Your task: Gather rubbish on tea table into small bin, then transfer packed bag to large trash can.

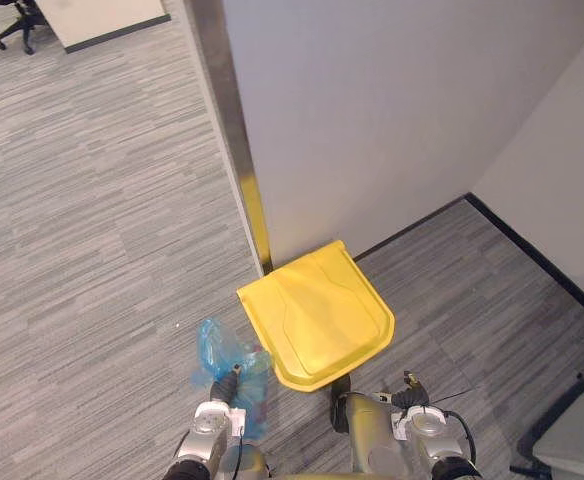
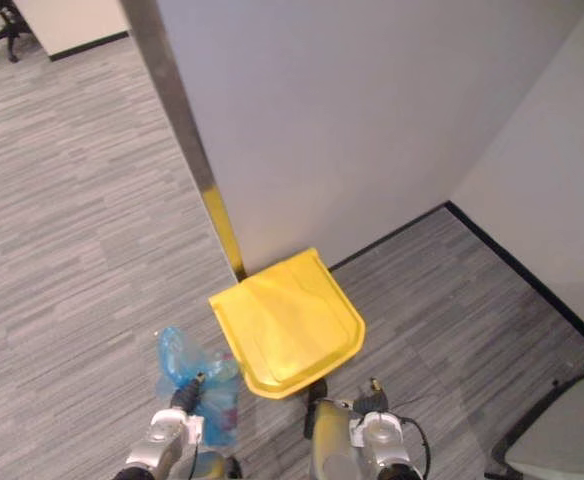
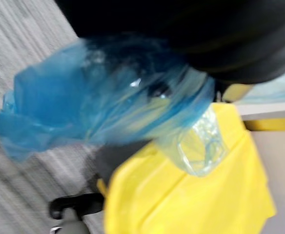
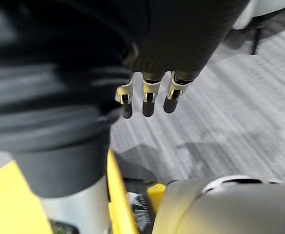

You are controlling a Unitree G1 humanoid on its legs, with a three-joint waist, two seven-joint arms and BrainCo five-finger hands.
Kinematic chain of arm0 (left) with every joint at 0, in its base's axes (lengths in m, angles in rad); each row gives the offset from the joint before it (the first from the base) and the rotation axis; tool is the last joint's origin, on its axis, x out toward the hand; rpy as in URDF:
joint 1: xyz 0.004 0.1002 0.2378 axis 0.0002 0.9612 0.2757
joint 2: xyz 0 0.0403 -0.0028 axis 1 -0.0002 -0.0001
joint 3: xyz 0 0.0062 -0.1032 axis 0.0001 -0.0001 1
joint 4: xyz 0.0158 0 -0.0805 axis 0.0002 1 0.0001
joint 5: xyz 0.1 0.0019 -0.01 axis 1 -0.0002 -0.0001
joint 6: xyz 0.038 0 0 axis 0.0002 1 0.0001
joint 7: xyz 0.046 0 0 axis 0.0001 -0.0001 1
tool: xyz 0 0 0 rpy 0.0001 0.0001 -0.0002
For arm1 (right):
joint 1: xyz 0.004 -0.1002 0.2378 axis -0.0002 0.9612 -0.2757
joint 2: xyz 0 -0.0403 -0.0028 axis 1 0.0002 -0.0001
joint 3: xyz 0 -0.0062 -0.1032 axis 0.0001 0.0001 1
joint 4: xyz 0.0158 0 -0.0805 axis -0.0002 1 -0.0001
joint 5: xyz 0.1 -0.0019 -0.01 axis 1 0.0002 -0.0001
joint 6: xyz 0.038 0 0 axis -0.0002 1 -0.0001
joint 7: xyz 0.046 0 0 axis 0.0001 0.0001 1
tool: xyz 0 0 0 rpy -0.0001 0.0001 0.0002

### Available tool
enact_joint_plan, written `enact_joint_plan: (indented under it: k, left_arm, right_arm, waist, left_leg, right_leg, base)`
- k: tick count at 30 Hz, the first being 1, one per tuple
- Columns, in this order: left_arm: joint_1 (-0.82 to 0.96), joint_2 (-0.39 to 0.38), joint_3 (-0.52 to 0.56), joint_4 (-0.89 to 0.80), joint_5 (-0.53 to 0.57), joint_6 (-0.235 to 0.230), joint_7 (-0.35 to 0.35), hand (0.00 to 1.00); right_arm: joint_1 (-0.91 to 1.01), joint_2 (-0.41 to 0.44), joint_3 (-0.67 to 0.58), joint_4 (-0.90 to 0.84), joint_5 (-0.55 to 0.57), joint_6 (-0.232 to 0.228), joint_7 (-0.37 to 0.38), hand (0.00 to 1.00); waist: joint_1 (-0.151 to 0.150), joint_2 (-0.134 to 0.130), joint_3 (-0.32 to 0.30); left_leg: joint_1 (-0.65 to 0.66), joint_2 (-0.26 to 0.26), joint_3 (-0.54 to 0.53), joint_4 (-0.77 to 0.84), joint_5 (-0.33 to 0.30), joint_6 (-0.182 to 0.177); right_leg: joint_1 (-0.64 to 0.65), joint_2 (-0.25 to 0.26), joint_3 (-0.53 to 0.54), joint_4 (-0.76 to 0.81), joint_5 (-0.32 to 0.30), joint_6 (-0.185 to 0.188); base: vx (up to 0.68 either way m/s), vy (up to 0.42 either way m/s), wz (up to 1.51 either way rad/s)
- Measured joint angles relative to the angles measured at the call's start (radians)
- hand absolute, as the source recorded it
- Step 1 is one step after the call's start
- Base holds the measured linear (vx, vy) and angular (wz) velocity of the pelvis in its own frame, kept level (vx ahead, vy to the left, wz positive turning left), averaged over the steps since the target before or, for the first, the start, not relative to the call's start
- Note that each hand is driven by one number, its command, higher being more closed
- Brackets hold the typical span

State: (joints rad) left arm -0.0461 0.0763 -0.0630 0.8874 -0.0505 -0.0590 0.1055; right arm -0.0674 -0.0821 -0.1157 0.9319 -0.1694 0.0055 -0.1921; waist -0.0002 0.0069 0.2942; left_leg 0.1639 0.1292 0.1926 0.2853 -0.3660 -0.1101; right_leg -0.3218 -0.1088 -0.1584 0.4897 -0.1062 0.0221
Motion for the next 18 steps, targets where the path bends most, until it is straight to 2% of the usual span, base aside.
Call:
enact_joint_plan:
  k: [3, 6, 7, 10, 12, 16, 17, 18]
  left_arm:
    - [0.017, -0.007, 0.0, 0.013, 0.009, 0.0, 0.0, 1.0]
    - [0.033, -0.014, -0.001, 0.013, 0.009, 0.0, -0.002, 1.0]
    - [0.04, -0.015, -0.002, 0.013, 0.009, 0.0, -0.004, 1.0]
    - [0.048, -0.018, -0.003, 0.007, 0.009, 0.0, -0.005, 1.0]
    - [0.057, -0.019, -0.003, 0.006, 0.009, -0.001, -0.009, 1.0]
    - [0.068, -0.024, -0.017, 0.007, 0.008, 0.0, -0.016, 1.0]
    - [0.065, -0.025, -0.029, 0.008, 0.007, 0.0, -0.019, 1.0]
    - [0.071, -0.026, -0.035, 0.005, 0.007, -0.001, -0.021, 1.0]
  right_arm:
    - [0.003, -0.002, 0.001, 0.007, -0.02, 0.001, 0.005, 0.0]
    - [0.015, -0.007, 0.0, 0.008, -0.026, -0.001, 0.008, 0.0]
    - [0.025, -0.008, 0.0, 0.008, -0.026, -0.002, 0.01, 0.0]
    - [0.044, -0.012, 0.0, 0.03, -0.027, 0.0, 0.016, 0.0]
    - [0.061, -0.009, 0.001, 0.03, -0.026, 0.0, 0.016, 0.0]
    - [0.074, -0.004, 0.0, 0.024, -0.024, 0.0, 0.017, 0.0]
    - [0.083, -0.002, -0.001, 0.021, -0.024, -0.001, 0.018, 0.0]
    - [0.09, 0.0, -0.001, 0.022, -0.025, 0.002, 0.018, 0.0]
  waist:
    - [0.001, 0.016, -0.028]
    - [0.0, 0.033, -0.06]
    - [-0.001, 0.044, -0.081]
    - [0.001, 0.054, -0.115]
    - [0.002, 0.052, -0.144]
    - [0.004, 0.037, -0.151]
    - [0.008, 0.022, -0.156]
    - [0.017, 0.013, -0.17]
  left_leg:
    - [-0.008, 0.018, -0.018, -0.008, -0.002, 0.0]
    - [-0.004, 0.024, -0.047, -0.016, 0.0, -0.002]
    - [0.001, 0.026, -0.064, -0.021, 0.0, -0.003]
    - [0.048, 0.026, -0.07, -0.021, 0.009, -0.015]
    - [0.048, 0.006, -0.07, -0.017, 0.012, -0.012]
    - [0.029, -0.055, -0.067, 0.024, 0.022, 0.004]
    - [0.012, -0.083, -0.059, 0.03, 0.055, 0.028]
    - [0.004, -0.085, -0.044, 0.004, 0.088, 0.049]
  right_leg:
    - [0.005, 0.011, -0.022, -0.005, -0.017, 0.001]
    - [0.011, 0.018, -0.024, 0.0, -0.01, -0.018]
    - [0.02, 0.019, -0.006, -0.001, -0.008, -0.019]
    - [0.083, 0.021, 0.008, -0.023, -0.006, -0.015]
    - [0.092, 0.009, 0.018, -0.042, 0.005, 0.003]
    - [0.098, -0.04, 0.043, -0.067, 0.048, 0.038]
    - [0.096, -0.066, 0.045, -0.094, 0.102, 0.048]
    - [0.099, -0.066, 0.062, -0.144, 0.151, 0.067]
  base:
    - [0.11, -0.02, 0.18]
    - [0.13, 0.021, 0.08]
    - [0.16, 0.068, 0.22]
    - [0.11, 0.092, 0.15]
    - [0.04, 0.106, 0.02]
    - [-0.07, 0.136, -0.07]
    - [-0.17, 0.102, -0.03]
    - [-0.15, 0.104, -0.03]
